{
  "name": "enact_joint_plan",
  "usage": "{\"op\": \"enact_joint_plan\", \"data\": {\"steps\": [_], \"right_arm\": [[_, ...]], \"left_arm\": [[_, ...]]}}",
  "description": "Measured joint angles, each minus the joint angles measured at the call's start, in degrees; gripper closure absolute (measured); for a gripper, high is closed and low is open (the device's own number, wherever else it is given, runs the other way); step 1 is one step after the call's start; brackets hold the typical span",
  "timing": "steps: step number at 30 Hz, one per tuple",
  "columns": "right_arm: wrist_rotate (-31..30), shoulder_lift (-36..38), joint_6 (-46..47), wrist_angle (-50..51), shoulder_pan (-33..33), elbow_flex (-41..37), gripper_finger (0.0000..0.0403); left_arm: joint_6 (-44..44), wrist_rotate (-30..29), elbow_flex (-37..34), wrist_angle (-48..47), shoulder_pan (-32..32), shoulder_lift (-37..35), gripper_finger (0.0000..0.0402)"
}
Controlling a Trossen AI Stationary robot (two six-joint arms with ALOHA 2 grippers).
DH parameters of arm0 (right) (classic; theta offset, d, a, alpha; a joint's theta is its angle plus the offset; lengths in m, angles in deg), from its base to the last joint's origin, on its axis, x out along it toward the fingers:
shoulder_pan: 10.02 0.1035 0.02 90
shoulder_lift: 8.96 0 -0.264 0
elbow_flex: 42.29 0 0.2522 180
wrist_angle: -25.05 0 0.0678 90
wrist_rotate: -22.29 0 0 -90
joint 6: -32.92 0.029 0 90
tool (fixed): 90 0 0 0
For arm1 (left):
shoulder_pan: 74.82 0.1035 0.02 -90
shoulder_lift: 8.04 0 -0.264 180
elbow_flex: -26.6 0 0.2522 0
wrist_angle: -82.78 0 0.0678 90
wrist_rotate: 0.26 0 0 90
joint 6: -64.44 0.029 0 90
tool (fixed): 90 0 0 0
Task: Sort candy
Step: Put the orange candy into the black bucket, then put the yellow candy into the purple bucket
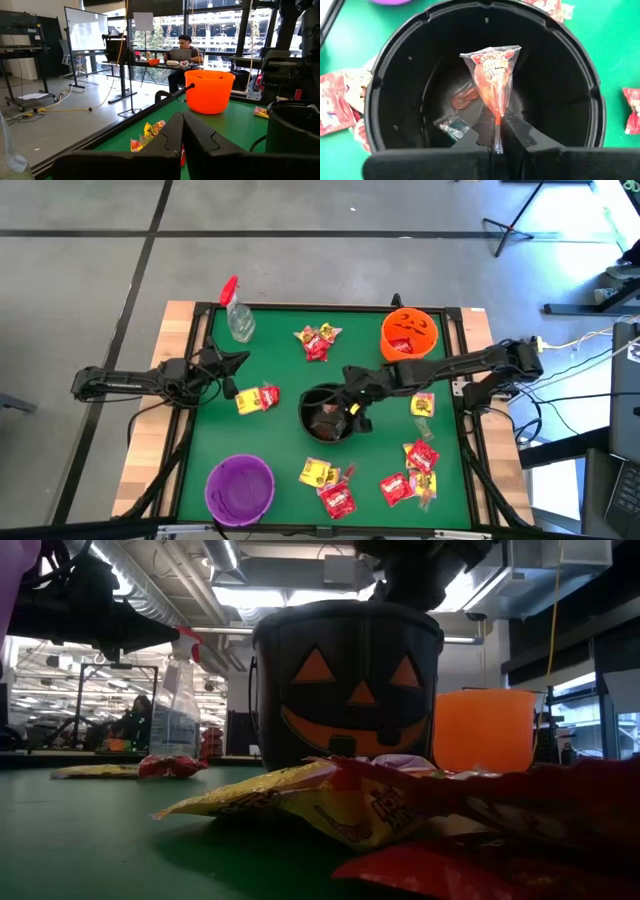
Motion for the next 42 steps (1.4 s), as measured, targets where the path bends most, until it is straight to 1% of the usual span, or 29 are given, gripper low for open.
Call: {"op": "enact_joint_plan", "data": {"steps": [6, 12, 21, 25, 32, 37, 42], "right_arm": [[0.0, -3.58, -2.77, 1.05, 0.0, 3.63, 0.0386], [0.0, -5.35, -3.58, 2.78, -0.04, 3.86, 0.0379], [0.0, -5.52, -3.56, 3.14, -0.04, 3.89, 0.0303], [0.0, -5.52, -3.72, 2.6, -0.04, 3.89, 0.0286], [0.0, -2.83, -3.74, 2.83, 0.0, 3.89, 0.0292], [0.0, 1.68, -3.61, 2.87, 0.02, 3.89, 0.0303], [-1.11, 5.89, -3.19, 6.0, 1.01, 3.0, 0.0312]], "left_arm": [[-0.01, 0.0, -0.01, 0.01, 0.0, -0.01, 0.04], [0.0, 0.0, 0.0, 0.01, 0.02, 0.0, 0.04], [-0.01, 0.0, -0.01, 0.01, 0.02, -0.01, 0.04], [0.0, 0.0, -0.02, 0.01, 0.02, 0.0, 0.04], [-0.01, 0.0, -0.01, 0.01, 0.01, -0.02, 0.04], [-0.02, 0.0, 0.0, 0.01, 0.0, 0.0, 0.04], [-0.02, 0.0, 0.0, 0.01, 0.01, -0.01, 0.04]]}}
